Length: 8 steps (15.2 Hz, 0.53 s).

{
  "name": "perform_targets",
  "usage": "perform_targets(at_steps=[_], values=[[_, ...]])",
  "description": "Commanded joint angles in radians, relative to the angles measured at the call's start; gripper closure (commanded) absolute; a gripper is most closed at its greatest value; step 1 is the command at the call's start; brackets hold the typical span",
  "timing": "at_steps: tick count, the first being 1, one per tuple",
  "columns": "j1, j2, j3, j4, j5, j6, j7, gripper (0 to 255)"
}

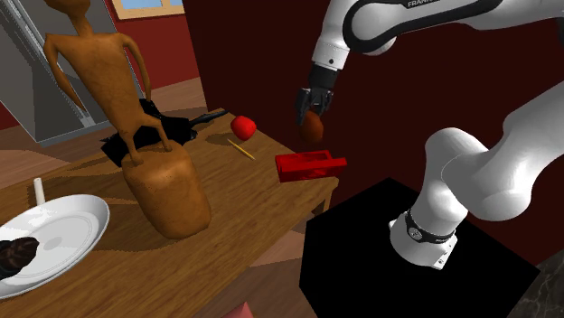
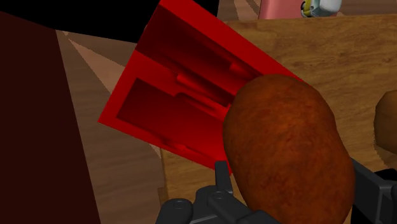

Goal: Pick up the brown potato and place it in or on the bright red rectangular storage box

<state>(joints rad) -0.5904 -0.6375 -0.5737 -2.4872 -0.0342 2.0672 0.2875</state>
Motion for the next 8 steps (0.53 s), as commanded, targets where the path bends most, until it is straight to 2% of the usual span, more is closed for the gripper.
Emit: perform_targets(at_steps=[1,8], values=[[-0.001,0.004,-0.009,-0.021,-0.002,0.025,-0.009,255],[0.005,0.035,-0.041,-0.091,-0.001,0.124,-0.038,255]])
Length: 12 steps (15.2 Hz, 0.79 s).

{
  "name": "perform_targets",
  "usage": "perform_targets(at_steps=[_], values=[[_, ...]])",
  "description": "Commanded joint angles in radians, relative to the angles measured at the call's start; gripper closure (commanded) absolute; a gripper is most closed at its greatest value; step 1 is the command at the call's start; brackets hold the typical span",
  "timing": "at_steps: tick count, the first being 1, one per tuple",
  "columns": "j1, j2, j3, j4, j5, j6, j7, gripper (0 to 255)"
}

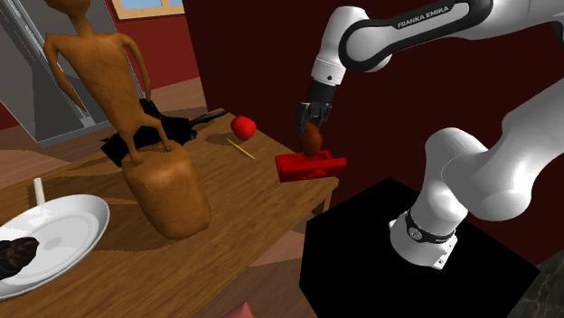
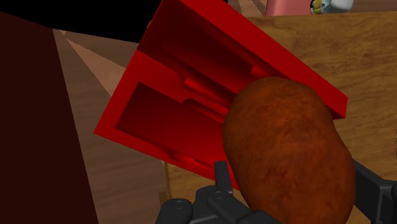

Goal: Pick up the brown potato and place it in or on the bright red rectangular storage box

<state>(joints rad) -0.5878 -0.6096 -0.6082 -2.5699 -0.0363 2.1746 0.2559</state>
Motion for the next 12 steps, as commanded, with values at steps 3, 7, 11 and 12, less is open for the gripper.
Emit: perform_targets(at_steps=[3,7,11,12], values=[[0.006,0.022,-0.020,-0.030,0.003,0.051,-0.018,255],[0.006,0.022,-0.020,-0.030,0.003,0.051,-0.018,255],[0.006,0.022,-0.020,-0.030,0.003,0.051,-0.018,0],[0.006,0.022,-0.020,-0.030,0.003,0.051,-0.018,0]])
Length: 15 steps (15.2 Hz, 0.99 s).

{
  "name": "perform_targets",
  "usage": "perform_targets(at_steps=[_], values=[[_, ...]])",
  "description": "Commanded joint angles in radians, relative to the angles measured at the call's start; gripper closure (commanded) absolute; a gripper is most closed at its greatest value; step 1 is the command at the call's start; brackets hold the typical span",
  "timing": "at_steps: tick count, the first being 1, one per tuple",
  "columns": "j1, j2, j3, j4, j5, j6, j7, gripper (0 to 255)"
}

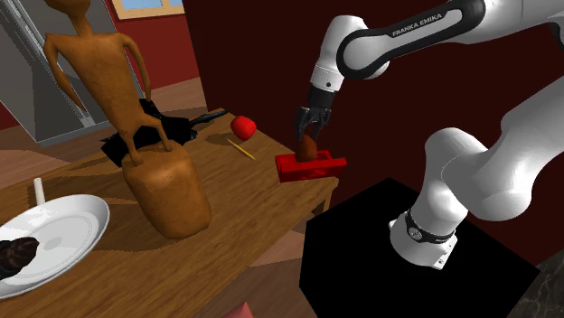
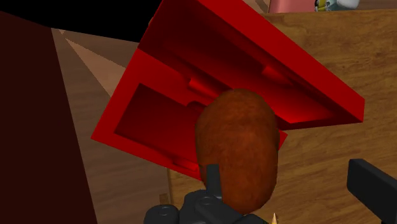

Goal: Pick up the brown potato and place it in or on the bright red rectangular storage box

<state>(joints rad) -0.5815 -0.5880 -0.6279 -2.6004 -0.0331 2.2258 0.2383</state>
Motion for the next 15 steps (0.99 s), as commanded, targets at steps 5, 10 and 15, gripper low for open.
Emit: perform_targets(at_steps=[5,10,15], values=[[-0.010,-0.020,0.009,0.020,-0.007,-0.039,0.006,0],[-0.032,-0.065,0.029,0.081,-0.019,-0.146,0.017,0],[-0.032,-0.065,0.029,0.081,-0.019,-0.146,0.017,0]])
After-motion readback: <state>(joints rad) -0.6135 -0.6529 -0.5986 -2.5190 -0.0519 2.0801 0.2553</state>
